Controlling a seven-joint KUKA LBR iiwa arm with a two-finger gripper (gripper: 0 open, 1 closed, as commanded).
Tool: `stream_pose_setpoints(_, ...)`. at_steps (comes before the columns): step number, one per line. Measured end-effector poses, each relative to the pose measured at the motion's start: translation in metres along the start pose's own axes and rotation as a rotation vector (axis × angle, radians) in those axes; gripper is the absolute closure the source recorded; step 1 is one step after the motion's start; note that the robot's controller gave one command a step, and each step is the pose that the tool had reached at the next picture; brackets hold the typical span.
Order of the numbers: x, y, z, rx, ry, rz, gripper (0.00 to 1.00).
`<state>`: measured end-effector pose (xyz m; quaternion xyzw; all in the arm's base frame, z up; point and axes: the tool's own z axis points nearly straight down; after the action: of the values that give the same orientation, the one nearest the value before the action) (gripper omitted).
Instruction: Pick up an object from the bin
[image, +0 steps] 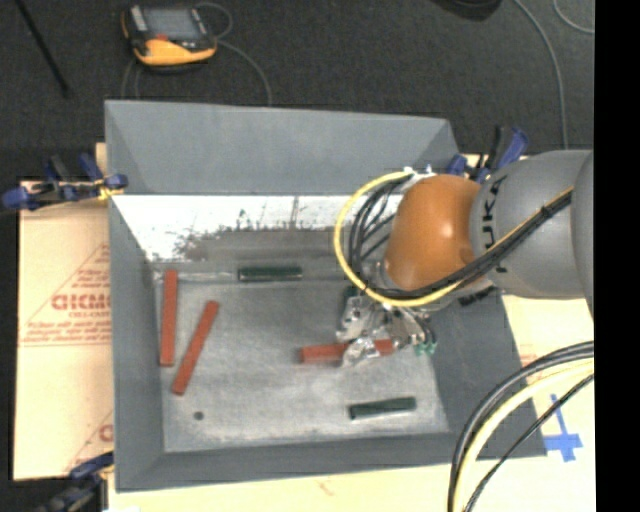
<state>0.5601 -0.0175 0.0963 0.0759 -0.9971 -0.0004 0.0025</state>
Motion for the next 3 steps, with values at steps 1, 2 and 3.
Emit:
stream_pose_setpoints(1,-0.002,-0.001,-0.019,0.002,-0.008,0.0,1.0)
stream_pose_setpoints(2,-0.002,-0.001,-0.03,0.003,-0.01,0.0,1.0)
stream_pose_setpoints(3,-0.001,-0.001,-0.044,0.002,-0.003,0.001,1.0)
